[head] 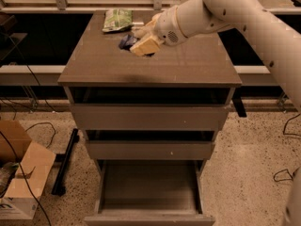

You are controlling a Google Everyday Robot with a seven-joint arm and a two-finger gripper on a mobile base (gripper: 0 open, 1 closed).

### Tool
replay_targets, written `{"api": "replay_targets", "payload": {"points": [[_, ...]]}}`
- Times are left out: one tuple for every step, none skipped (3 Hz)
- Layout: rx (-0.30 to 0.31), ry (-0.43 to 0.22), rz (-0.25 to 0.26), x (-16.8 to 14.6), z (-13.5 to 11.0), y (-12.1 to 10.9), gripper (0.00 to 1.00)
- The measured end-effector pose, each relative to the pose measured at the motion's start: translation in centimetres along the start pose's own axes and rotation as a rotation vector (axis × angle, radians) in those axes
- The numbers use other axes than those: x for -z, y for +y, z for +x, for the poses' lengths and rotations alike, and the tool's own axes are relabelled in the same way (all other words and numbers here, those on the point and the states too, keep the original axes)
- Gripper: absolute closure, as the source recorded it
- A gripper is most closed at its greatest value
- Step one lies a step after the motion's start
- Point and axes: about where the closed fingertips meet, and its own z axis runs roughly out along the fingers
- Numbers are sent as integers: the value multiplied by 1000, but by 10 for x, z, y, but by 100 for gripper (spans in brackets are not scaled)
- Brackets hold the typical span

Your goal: Place rxbar blueberry into bottom drawer

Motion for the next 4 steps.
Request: {"api": "replay_targets", "payload": {"points": [[61,9,-65,10,2,44,100],[34,59,-133,32,20,104,100],[-75,119,-120,45,60,152,100],[-219,139,-89,13,122,182,100]]}}
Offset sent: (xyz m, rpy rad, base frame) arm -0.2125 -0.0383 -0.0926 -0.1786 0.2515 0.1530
